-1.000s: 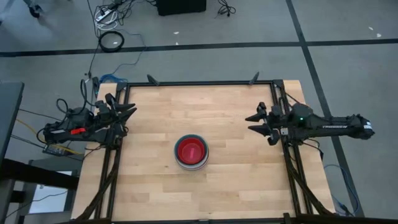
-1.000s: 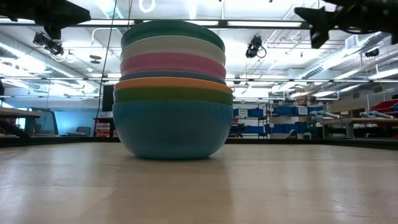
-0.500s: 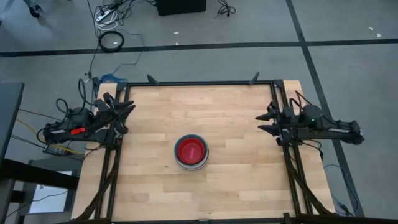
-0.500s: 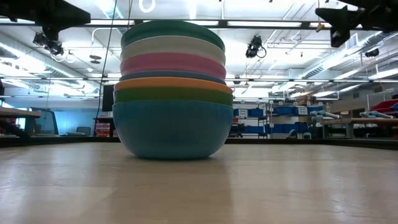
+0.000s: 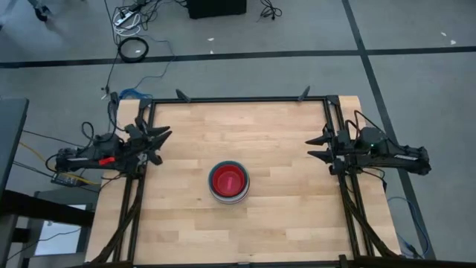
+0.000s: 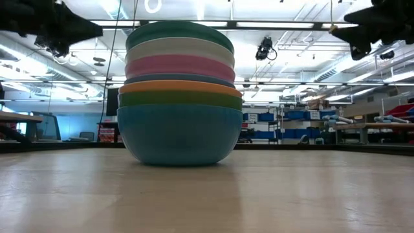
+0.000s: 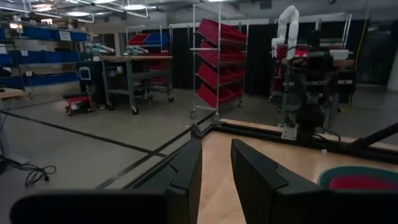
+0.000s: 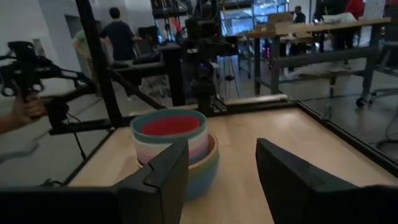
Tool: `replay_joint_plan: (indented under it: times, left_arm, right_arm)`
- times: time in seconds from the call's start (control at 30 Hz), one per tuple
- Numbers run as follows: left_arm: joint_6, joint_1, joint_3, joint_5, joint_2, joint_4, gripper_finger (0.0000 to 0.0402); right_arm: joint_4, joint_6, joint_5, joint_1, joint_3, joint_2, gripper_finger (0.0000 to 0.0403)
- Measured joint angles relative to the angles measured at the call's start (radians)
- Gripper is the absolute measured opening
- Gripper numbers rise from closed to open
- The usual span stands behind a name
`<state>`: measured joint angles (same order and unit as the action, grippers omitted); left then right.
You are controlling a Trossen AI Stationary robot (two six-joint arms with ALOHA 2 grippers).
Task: Nest bowls inside each other
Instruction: Return to Home Position
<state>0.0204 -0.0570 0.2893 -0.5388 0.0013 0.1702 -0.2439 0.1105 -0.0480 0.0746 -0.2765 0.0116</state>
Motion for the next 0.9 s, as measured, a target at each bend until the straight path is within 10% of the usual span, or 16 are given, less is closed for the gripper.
replay_joint_plan:
  times: [0.9]
  left_arm:
    - [0.002, -0.003, -0.281, 0.236, 0.000, -0.222, 0.0095]
  right_arm:
    - [0.169, -0.069, 0.036, 0.000, 0.234, -0.005, 0.0178]
